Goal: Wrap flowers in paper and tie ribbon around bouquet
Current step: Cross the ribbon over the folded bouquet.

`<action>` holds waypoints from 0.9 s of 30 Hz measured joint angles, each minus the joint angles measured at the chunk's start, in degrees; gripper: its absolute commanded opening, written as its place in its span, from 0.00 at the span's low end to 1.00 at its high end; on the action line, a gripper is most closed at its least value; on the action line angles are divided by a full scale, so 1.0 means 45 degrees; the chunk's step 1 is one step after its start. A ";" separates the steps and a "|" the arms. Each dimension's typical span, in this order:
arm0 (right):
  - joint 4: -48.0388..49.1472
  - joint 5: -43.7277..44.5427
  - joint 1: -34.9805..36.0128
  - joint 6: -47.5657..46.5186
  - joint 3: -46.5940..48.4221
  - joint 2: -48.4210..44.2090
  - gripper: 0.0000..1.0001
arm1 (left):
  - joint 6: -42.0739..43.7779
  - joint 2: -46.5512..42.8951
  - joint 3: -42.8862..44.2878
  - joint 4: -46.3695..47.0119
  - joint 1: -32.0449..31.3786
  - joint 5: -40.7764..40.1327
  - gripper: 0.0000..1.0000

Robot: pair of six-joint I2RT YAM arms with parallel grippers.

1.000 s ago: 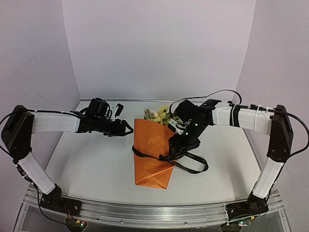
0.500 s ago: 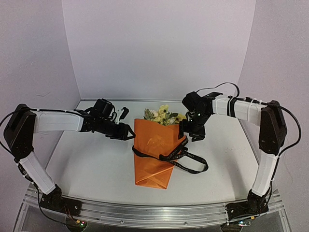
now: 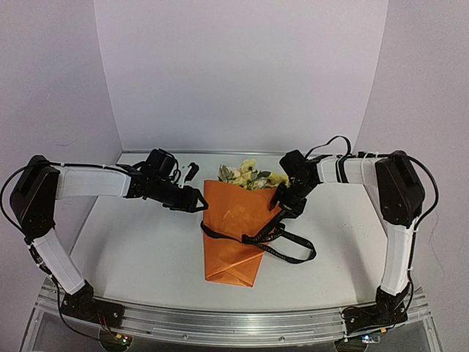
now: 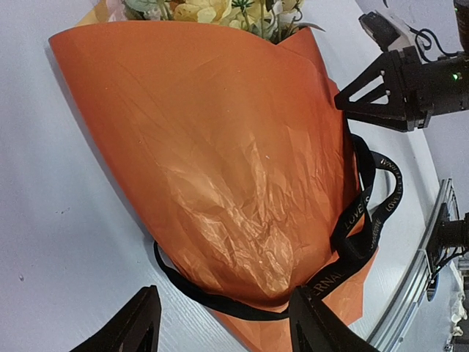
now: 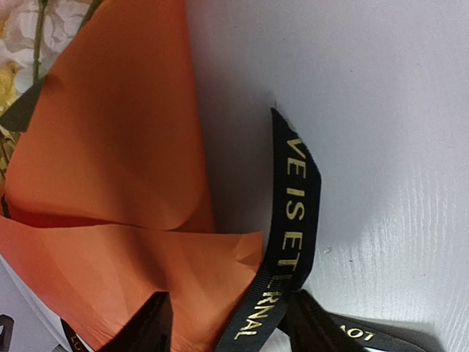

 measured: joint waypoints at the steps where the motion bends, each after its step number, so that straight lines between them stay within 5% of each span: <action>1: 0.0160 -0.0007 0.0000 0.0147 -0.0042 0.0000 0.43 | 0.0047 0.0000 0.0038 -0.0011 -0.0052 -0.0008 0.62; 10: 0.0701 -0.0004 0.0000 0.0633 -0.0781 0.0000 0.14 | 0.0513 0.0000 0.0178 -0.0350 -0.0771 -0.0454 0.61; 27: 0.0820 0.0000 0.0000 0.0373 -0.1524 -0.1326 0.00 | 0.2614 0.0879 0.1094 -0.1191 -0.2228 -0.1225 0.56</action>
